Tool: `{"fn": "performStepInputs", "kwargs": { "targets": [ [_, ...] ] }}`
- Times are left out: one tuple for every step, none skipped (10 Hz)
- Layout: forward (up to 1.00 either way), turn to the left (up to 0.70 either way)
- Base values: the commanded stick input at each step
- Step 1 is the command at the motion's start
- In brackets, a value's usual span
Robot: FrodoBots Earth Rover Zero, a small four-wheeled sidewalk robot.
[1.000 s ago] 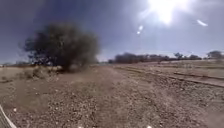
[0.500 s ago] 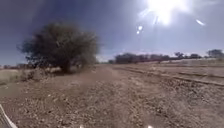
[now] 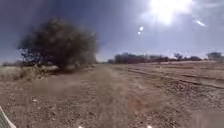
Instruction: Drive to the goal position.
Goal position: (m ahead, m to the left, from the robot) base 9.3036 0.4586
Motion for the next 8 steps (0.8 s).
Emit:
{"fn": "performStepInputs", "kwargs": {
  "targets": [
    [0.70,0.00],
    [0.70,0.00],
    [0.70,0.00],
    [0.70,0.00],
    [0.70,0.00],
    [0.70,0.00],
    [0.70,0.00],
    [0.70,0.00]
  ]
}}
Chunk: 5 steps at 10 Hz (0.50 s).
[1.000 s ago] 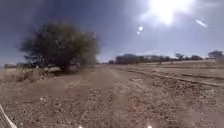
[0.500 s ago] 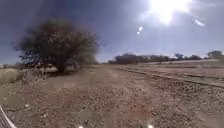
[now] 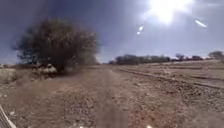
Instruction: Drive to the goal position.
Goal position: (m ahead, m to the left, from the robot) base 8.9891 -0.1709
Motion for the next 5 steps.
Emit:
{"fn": "performStepInputs", "kwargs": {
  "targets": [
    [0.70,0.00],
    [0.70,0.00],
    [0.70,0.00],
    [0.70,0.00],
    [0.70,0.00]
  ]
}}
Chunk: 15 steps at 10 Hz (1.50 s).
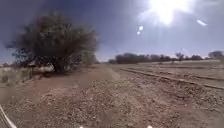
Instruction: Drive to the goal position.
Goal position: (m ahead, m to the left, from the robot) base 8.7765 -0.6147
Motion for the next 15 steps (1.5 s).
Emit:
{"fn": "performStepInputs", "kwargs": {
  "targets": [
    [0.70,0.00],
    [0.70,0.00],
    [0.70,0.00],
    [0.70,0.00],
    [0.70,0.00],
    [0.70,0.00],
    [0.70,0.00],
    [0.70,0.00],
    [0.70,0.00],
    [0.70,0.00],
    [0.70,0.00],
    [0.70,0.00],
    [0.70,0.00],
    [0.70,0.00],
    [0.70,0.35]
  ]
}}
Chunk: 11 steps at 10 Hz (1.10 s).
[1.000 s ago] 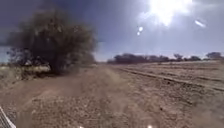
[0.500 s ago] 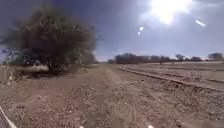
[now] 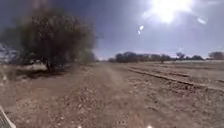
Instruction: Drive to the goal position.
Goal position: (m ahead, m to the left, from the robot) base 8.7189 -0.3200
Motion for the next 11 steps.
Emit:
{"fn": "performStepInputs", "kwargs": {
  "targets": [
    [0.70,0.35],
    [0.70,0.35],
    [0.70,0.00],
    [0.70,0.00],
    [0.70,0.00],
    [0.70,0.00],
    [0.70,0.00],
    [0.70,0.00],
    [0.70,0.00],
    [0.70,0.00],
    [0.70,0.00]
  ]
}}
